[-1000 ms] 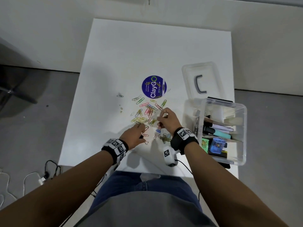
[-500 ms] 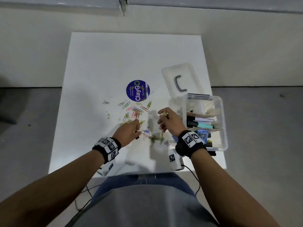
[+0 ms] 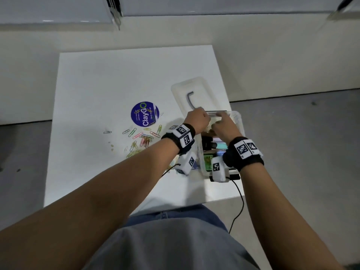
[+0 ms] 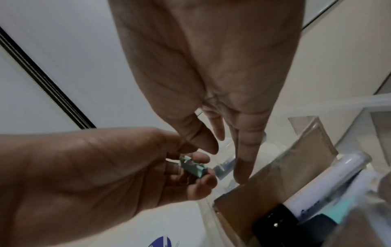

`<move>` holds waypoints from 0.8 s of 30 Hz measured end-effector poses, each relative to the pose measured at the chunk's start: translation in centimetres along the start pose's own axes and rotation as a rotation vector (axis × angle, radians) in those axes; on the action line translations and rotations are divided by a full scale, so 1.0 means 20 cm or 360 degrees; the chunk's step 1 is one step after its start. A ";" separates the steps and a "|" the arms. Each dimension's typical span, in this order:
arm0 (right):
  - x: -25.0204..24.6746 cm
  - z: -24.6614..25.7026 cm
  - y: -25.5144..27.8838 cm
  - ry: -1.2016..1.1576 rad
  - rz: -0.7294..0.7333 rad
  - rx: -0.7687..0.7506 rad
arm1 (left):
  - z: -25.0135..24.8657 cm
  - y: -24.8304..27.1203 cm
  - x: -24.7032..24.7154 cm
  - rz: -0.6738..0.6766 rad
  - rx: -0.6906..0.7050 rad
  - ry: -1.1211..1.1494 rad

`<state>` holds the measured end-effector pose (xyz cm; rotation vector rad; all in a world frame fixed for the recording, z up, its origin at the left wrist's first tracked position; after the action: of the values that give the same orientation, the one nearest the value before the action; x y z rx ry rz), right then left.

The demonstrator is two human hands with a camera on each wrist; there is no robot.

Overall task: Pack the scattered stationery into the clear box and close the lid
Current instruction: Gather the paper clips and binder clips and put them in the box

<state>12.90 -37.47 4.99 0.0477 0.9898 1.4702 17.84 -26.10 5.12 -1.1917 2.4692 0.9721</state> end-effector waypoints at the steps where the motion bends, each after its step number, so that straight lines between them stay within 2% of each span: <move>1: 0.00 0.00 0.03 -0.0002 -0.0017 -0.0014 | 0.00 -0.01 0.00 0.0041 0.0017 -0.0016; 3: 0.00 0.01 0.09 0.0014 -0.0116 -0.0078 | 0.00 0.01 0.00 0.0102 0.0065 -0.0014; 6: 0.07 0.09 0.20 0.0033 -0.0281 -0.0284 | 0.09 0.07 -0.08 0.0063 0.0097 0.0237; 8: 0.18 0.14 0.26 0.0145 -0.0276 -0.0418 | 0.21 0.12 -0.14 -0.0016 0.0051 0.0336; 10: 0.35 0.15 0.31 0.0307 -0.0153 -0.0478 | 0.37 0.18 -0.18 -0.0063 -0.0023 0.0214; 13: 0.65 0.06 0.32 0.0628 0.0225 -0.0274 | 0.67 0.26 -0.17 -0.0036 -0.0150 -0.0241; 15: 0.78 -0.05 0.31 0.0976 0.0349 -0.0049 | 0.83 0.31 -0.12 0.0050 -0.0205 -0.0532; 19: 0.85 -0.17 0.24 0.1237 0.0342 0.0114 | 0.99 0.40 0.01 0.0183 -0.0217 -0.0812; 22: 0.83 -0.20 0.16 0.1134 0.0223 0.0099 | 1.00 0.42 0.07 0.0176 -0.0136 -0.0877; 24: 0.85 -0.21 0.13 0.0995 0.0230 0.0077 | 1.00 0.43 0.09 0.0178 -0.0107 -0.0918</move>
<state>5.05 -25.11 -4.99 -0.3303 1.5495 1.6299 8.65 -10.37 -6.79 -0.6632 2.0644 1.2297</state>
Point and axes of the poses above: each hand's wrist, its own y-axis away from the middle knuckle, its own x-axis out of the palm, z = x × y, the point moved 5 cm from there along -y, towards the middle knuckle, and after that the axes turned 9 degrees about z, right-handed, at the moved point
